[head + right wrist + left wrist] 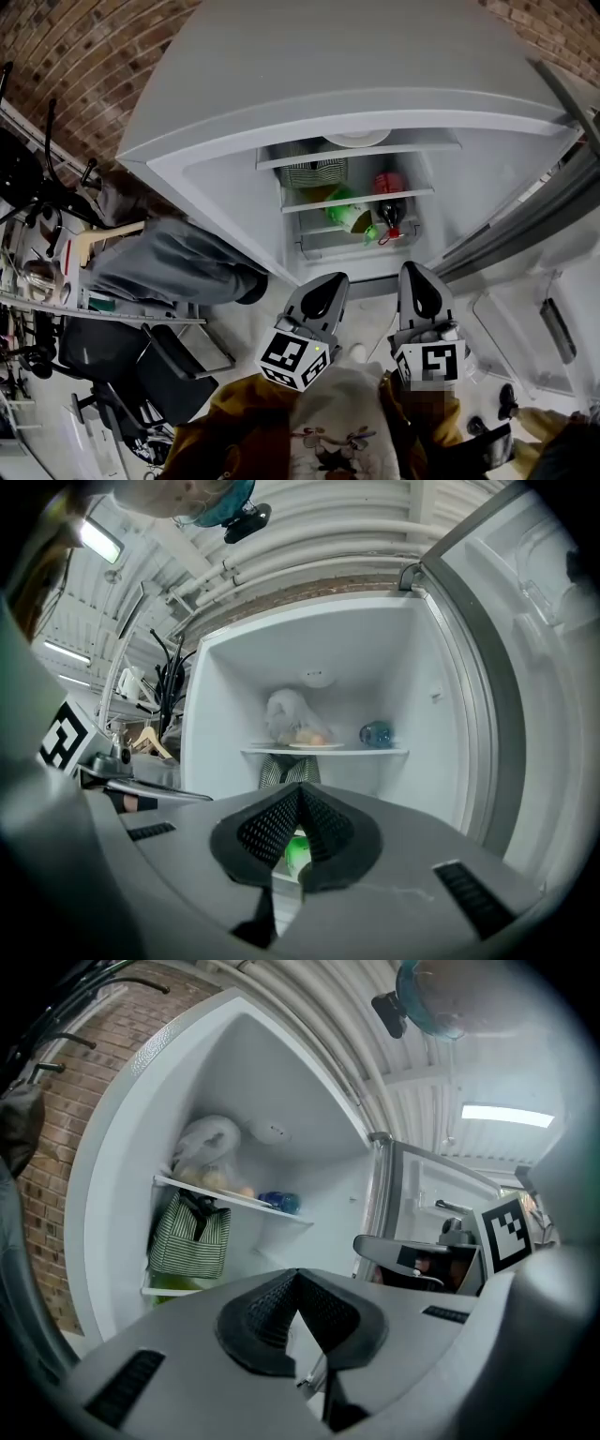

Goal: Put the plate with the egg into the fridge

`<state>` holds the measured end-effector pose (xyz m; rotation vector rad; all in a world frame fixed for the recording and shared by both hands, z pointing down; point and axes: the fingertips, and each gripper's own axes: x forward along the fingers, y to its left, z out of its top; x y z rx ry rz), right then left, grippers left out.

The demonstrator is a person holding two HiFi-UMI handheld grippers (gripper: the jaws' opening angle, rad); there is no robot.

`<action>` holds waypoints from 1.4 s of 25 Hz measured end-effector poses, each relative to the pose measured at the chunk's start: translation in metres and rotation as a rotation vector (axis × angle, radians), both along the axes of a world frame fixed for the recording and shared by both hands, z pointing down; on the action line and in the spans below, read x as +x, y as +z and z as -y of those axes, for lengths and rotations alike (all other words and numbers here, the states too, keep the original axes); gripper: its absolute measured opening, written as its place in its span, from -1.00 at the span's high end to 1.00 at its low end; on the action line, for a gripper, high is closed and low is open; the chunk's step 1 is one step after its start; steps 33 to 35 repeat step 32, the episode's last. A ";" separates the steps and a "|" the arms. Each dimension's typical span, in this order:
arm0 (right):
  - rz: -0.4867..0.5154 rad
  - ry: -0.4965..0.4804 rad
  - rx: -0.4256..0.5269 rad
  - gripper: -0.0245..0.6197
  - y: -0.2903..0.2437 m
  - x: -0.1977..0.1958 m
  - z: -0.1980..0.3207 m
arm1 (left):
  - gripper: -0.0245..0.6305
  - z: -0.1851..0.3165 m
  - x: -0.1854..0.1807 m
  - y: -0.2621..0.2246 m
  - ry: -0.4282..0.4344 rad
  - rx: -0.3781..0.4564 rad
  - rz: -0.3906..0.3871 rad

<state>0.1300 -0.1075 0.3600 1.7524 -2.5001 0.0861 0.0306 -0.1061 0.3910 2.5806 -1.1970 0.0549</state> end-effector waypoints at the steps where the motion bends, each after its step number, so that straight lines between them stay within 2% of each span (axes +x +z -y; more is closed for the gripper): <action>1: 0.001 0.001 -0.010 0.91 0.004 0.000 -0.003 | 0.90 -0.003 0.000 0.003 0.002 -0.006 0.000; 10: 0.016 0.009 -0.094 0.91 0.039 -0.003 -0.019 | 0.90 -0.019 0.001 0.026 -0.001 -0.042 0.004; 15: 0.010 -0.021 -0.083 0.91 0.039 -0.009 -0.016 | 0.90 -0.017 0.002 0.027 -0.004 -0.036 0.010; 35: 0.037 -0.009 -0.091 0.91 0.038 -0.013 -0.014 | 0.90 -0.015 -0.002 0.021 -0.023 -0.020 0.007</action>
